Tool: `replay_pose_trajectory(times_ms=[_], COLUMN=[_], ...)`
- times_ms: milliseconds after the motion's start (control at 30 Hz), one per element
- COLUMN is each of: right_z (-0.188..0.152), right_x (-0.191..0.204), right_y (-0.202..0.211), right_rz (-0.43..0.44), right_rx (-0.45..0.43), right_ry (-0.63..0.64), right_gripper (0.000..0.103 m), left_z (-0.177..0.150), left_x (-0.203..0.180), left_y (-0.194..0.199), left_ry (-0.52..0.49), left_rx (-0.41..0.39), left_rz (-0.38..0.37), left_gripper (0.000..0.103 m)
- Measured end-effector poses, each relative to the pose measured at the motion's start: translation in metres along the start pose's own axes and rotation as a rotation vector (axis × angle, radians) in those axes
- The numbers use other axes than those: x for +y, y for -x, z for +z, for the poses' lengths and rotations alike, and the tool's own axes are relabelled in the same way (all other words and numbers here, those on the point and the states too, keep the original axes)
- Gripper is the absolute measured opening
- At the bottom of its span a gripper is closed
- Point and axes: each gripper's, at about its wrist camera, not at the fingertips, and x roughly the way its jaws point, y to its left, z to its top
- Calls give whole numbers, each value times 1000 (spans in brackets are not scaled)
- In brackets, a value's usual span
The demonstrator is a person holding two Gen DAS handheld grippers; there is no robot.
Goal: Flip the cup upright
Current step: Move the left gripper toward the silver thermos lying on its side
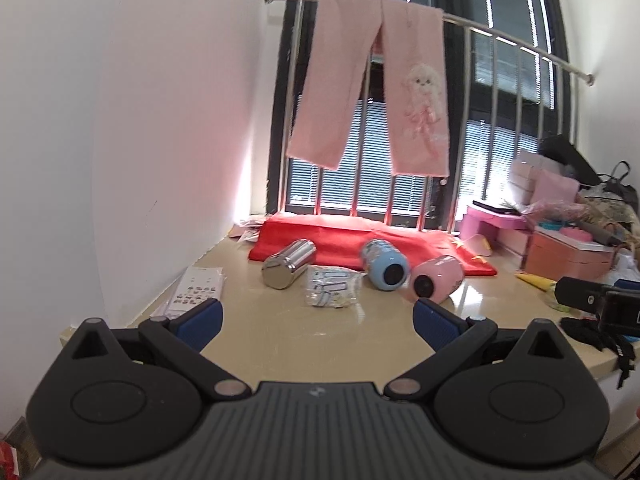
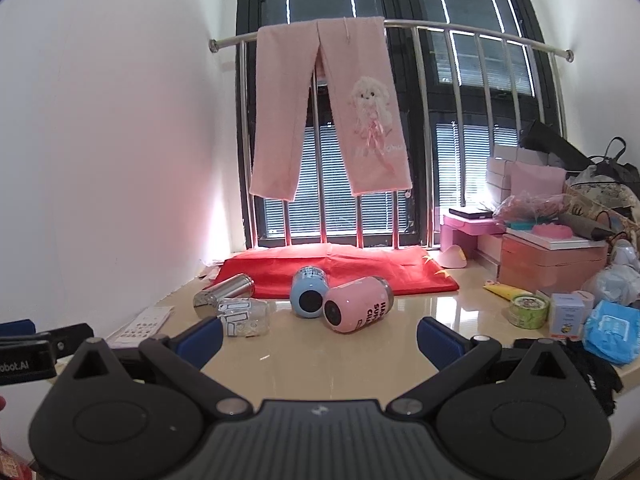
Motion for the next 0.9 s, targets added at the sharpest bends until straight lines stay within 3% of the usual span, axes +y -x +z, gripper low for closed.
replay_pose_trajectory(times_ms=[467, 900], right_z=[12, 28], right_x=[14, 20], right_y=[-142, -264], right_rz=[28, 87], right_rx=[90, 146], right_ry=[14, 61], right_gripper=[103, 103], left_z=[34, 85], left_x=[17, 29], left_y=[-137, -267], left_ry=[-19, -180], left_rx=[78, 231], left_rz=[47, 52], left_gripper=[103, 103])
